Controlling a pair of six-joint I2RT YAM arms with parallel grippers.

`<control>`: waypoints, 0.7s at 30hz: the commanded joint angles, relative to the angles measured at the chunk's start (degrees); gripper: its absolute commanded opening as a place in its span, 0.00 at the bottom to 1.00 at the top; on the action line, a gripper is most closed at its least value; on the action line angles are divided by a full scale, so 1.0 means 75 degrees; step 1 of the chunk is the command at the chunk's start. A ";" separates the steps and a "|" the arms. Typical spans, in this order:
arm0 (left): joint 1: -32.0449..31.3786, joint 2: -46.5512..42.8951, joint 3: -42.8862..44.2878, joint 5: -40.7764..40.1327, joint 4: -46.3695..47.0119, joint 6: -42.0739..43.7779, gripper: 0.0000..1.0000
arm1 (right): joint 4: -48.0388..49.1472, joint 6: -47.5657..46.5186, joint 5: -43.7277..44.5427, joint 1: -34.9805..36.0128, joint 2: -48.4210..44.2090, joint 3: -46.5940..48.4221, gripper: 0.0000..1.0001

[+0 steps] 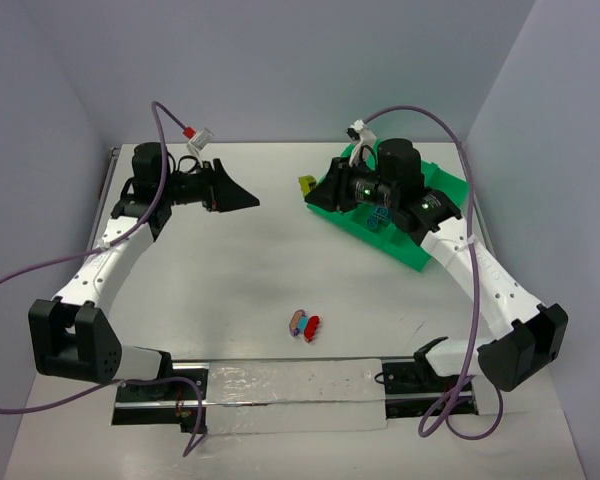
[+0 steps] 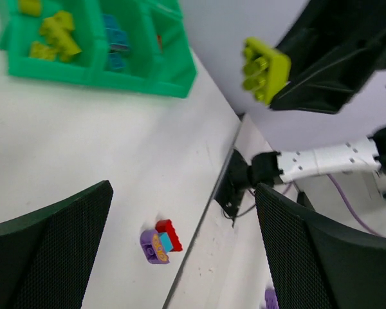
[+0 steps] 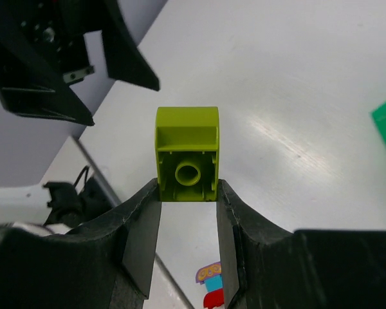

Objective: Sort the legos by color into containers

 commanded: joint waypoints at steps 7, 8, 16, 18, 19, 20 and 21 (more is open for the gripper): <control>0.0268 -0.0372 -0.0047 -0.2902 -0.1184 -0.0115 0.99 | -0.0316 0.0589 0.2446 -0.0779 -0.0382 -0.0336 0.00; 0.0272 -0.0402 -0.0048 -0.3221 -0.1308 -0.0138 0.99 | -0.0364 0.0600 0.2660 -0.0816 -0.0360 -0.0306 0.00; 0.0260 -0.0701 -0.0015 -0.5298 -0.2468 -0.0024 0.99 | -0.0658 0.0633 0.3265 -0.0926 -0.0110 -0.0253 0.00; 0.0268 -0.0856 -0.0036 -0.5495 -0.2655 -0.0026 0.99 | -0.0694 0.0729 0.3268 -0.0969 -0.0035 -0.0281 0.00; 0.0266 -0.0943 -0.0056 -0.5647 -0.2692 -0.0041 0.99 | -0.0707 0.0766 0.3249 -0.0981 -0.0008 -0.0285 0.00; 0.0260 -0.0993 -0.0067 -0.5722 -0.2678 -0.0045 0.99 | -0.0709 0.0765 0.3225 -0.0981 -0.0008 -0.0289 0.00; 0.0260 -0.1039 -0.0072 -0.5726 -0.2666 -0.0056 0.99 | -0.0699 0.0778 0.3220 -0.0981 0.0002 -0.0300 0.00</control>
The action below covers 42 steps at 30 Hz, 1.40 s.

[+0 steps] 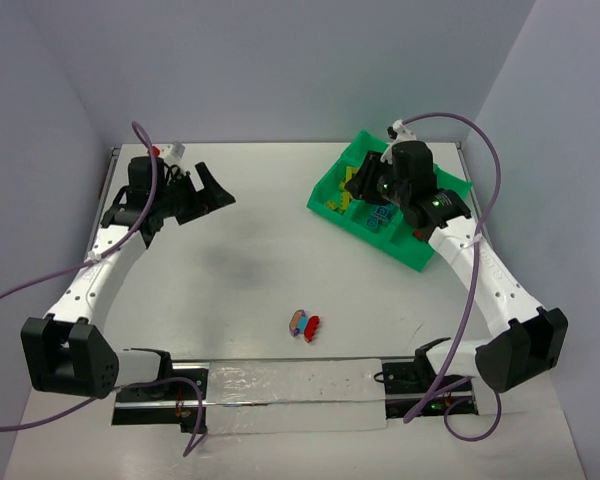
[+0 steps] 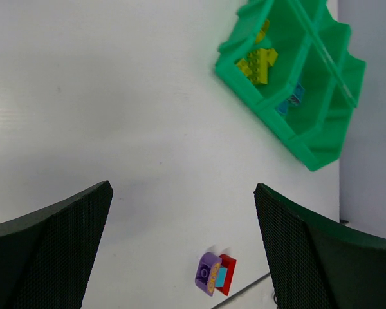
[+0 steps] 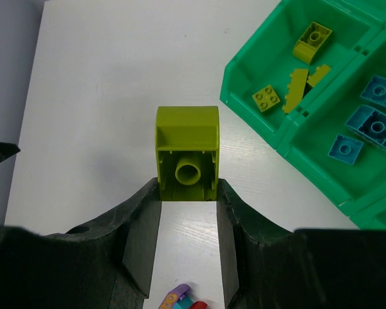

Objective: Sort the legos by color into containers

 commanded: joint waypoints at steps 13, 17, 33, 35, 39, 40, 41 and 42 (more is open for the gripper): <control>0.0021 -0.0035 0.0315 -0.1209 -0.0714 -0.0284 0.99 | 0.0109 0.0403 0.0432 -0.0221 0.0521 -0.0199 0.00; 0.0021 -0.0001 0.0267 -0.1423 -0.0712 -0.0427 0.99 | 0.0279 0.0441 0.0426 -0.0361 0.0638 -0.0395 0.00; -0.0084 0.0046 0.0024 -0.2313 -0.0380 -0.0730 0.99 | 0.0366 0.0262 0.0110 -0.0710 0.1844 0.0289 0.00; -0.0127 -0.0009 0.0043 -0.2357 -0.0367 -0.0754 0.99 | 0.0310 0.0269 0.0205 -0.0711 0.2183 0.0596 0.00; -0.0302 -0.0208 -0.0021 -0.2680 -0.0185 -0.0712 0.99 | 0.0543 0.0317 0.0209 -0.0722 0.2840 0.0989 0.00; -0.0348 -0.0252 -0.0029 -0.2758 -0.0174 -0.0742 0.99 | 0.0512 0.0308 0.0256 -0.0722 0.3056 0.1139 0.00; -0.0366 -0.0253 -0.0001 -0.2771 -0.0220 -0.0788 0.99 | 0.0466 0.0280 0.0297 -0.0722 0.3213 0.1278 0.00; -0.0366 -0.0242 0.0056 -0.2771 -0.0250 -0.0834 0.99 | 0.0431 0.0267 0.0309 -0.0722 0.3364 0.1405 0.00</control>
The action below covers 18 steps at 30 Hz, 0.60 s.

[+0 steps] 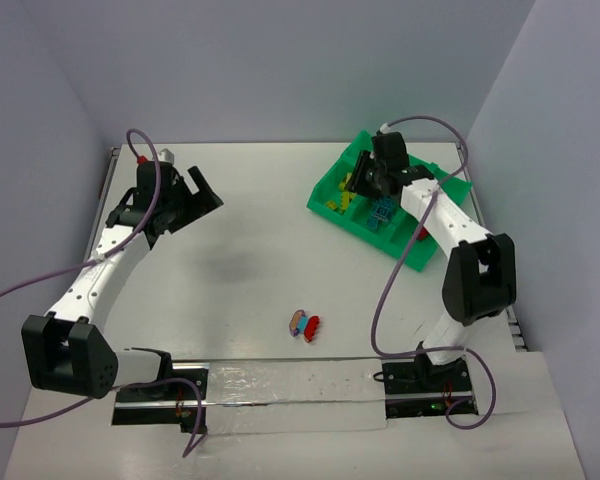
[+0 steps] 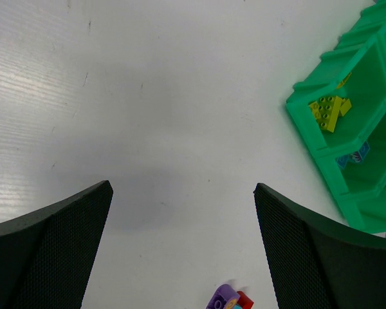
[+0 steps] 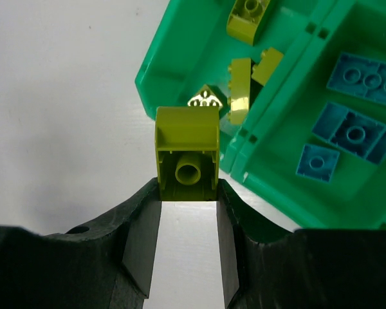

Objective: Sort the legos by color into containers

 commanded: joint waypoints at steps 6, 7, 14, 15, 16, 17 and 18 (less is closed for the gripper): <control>-0.0242 0.0108 0.0596 -0.0194 -0.0261 -0.0088 0.99 | 0.0433 -0.0010 0.0069 -0.0046 0.1579 0.1495 0.03; -0.0265 0.0158 0.0651 -0.0229 -0.0366 -0.0045 0.99 | 0.0414 -0.0018 0.0057 -0.0042 0.1776 0.1744 0.05; -0.0504 0.0104 0.0802 -0.0351 -0.0758 0.0178 0.99 | 0.0093 -0.0014 0.0114 -0.0061 0.2684 0.2647 0.43; -0.0504 0.0029 0.0743 -0.0351 -0.0731 0.0178 0.99 | -0.0026 -0.0009 0.0173 -0.0061 0.2765 0.2808 0.49; -0.0509 -0.0012 0.0711 -0.0351 -0.0741 0.0188 0.99 | -0.0099 -0.0006 0.0224 -0.0061 0.2804 0.2905 0.54; -0.0516 -0.0016 0.0721 -0.0351 -0.0781 0.0209 0.99 | -0.0125 0.0001 0.0263 -0.0061 0.2772 0.2920 0.56; -0.0516 -0.0026 0.0745 -0.0351 -0.0804 0.0225 0.99 | -0.0149 0.0017 0.0291 -0.0061 0.2717 0.2921 0.57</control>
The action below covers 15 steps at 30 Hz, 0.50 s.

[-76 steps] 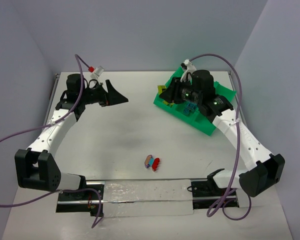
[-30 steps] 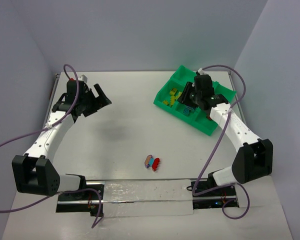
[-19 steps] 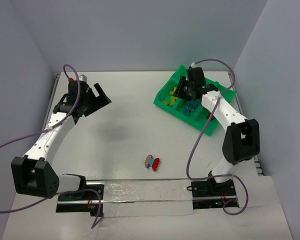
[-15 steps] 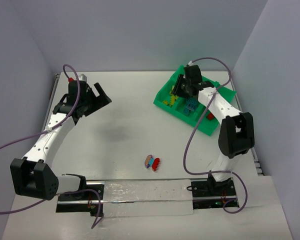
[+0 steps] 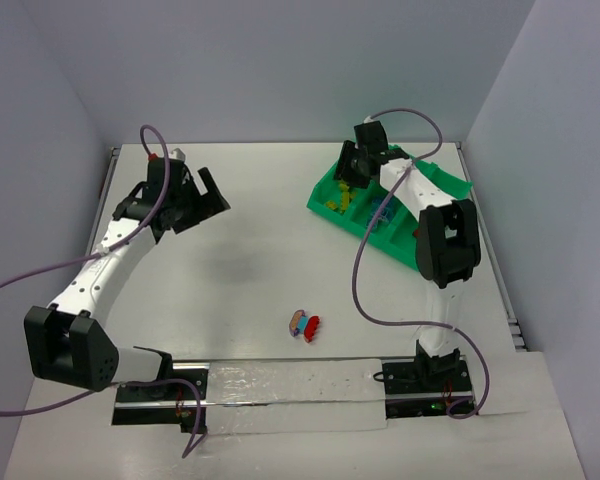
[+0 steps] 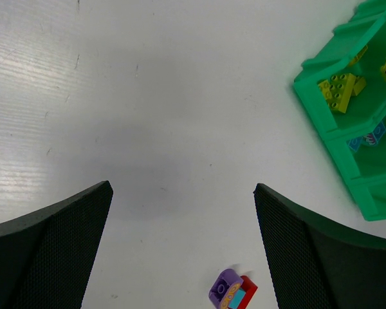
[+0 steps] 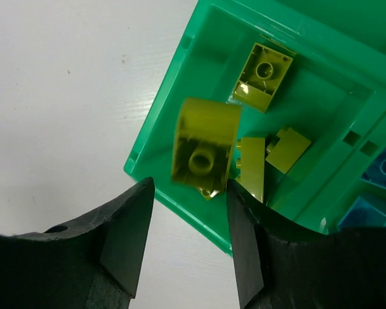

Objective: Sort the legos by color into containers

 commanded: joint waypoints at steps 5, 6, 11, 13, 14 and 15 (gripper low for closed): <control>-0.0043 -0.0454 0.0278 -0.0364 -0.0231 0.0168 0.99 | -0.0101 -0.0053 0.0386 -0.0047 -0.0575 0.0217 0.57; -0.0049 -0.0497 0.0264 -0.0376 -0.0217 0.0158 0.99 | -0.0126 -0.0080 0.0540 -0.0047 -0.0646 0.0174 0.57; -0.0049 -0.0709 0.0202 -0.0408 -0.0278 0.0162 0.99 | -0.0067 -0.0122 0.0674 -0.0042 -0.1285 -0.0398 0.59; -0.0049 -0.0778 0.0225 -0.0430 -0.0369 0.0174 0.99 | -0.0008 -0.0072 0.0639 -0.0023 -0.1631 -0.0742 0.59; -0.0049 -0.0837 0.0225 -0.0431 -0.0393 0.0191 0.99 | 0.0080 -0.0043 0.0610 -0.0005 -0.1878 -0.0994 0.59; -0.0049 -0.0890 0.0225 -0.0438 -0.0421 0.0218 0.99 | 0.0136 -0.0019 0.0608 0.0049 -0.2206 -0.1310 0.59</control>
